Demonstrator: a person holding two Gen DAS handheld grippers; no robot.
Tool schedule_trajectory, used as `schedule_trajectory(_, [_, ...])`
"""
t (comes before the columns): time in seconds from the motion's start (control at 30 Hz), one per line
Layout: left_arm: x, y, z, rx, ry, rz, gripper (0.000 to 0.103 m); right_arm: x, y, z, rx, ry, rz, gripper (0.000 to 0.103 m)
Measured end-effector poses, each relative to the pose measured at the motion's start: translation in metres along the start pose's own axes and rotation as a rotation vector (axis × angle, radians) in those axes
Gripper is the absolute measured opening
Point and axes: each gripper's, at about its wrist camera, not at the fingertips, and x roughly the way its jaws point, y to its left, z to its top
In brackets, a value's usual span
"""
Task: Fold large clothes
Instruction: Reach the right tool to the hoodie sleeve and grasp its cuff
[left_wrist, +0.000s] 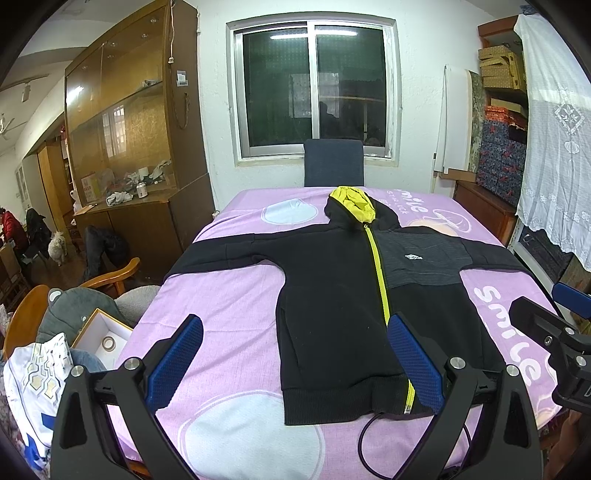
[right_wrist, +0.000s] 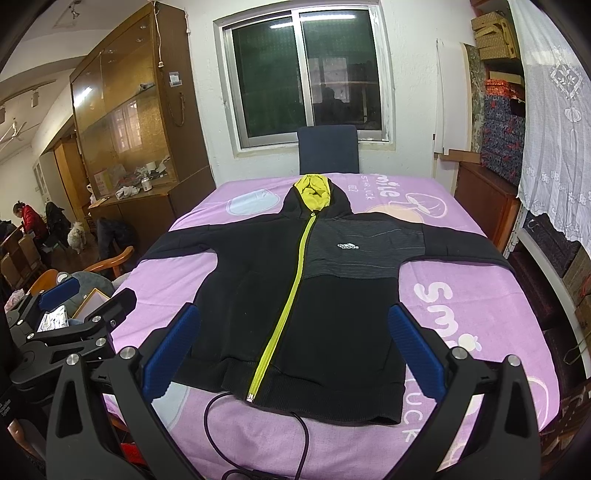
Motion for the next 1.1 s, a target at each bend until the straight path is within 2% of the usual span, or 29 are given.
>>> schedule_trajectory(0.47, [0.014,0.001,-0.004,0.007,0.037,0.007,0.1,0.011,-0.014,-0.007,0.009,-0.004,-0.02,0.099])
schedule_trajectory(0.57, [0.028,0.005,-0.006,-0.005,0.061,0.023,0.1,0.018,-0.025,-0.008,0.017,-0.015,-0.031,0.099])
schedule_trajectory(0.67, [0.048,0.017,-0.006,-0.041,0.094,0.028,0.1,0.03,-0.045,-0.006,0.063,-0.002,0.002,0.099])
schedule_trajectory(0.8, [0.08,0.031,-0.002,-0.067,0.143,0.023,0.1,0.056,-0.102,-0.001,0.213,0.05,0.035,0.099])
schedule_trajectory(0.83, [0.088,0.033,0.0,-0.059,0.153,0.016,0.1,0.063,-0.125,-0.001,0.287,0.063,0.057,0.099])
schedule_trajectory(0.97, [0.127,0.021,0.011,0.037,0.192,0.056,0.1,0.087,-0.214,-0.009,0.591,0.057,0.193,0.099])
schedule_trajectory(1.0, [0.134,0.017,0.013,0.053,0.195,0.066,0.1,0.09,-0.225,-0.01,0.624,0.055,0.202,0.098])
schedule_trajectory(1.1, [0.16,0.001,0.023,0.088,0.195,0.063,0.1,0.109,-0.268,-0.01,0.733,0.05,0.201,0.083])
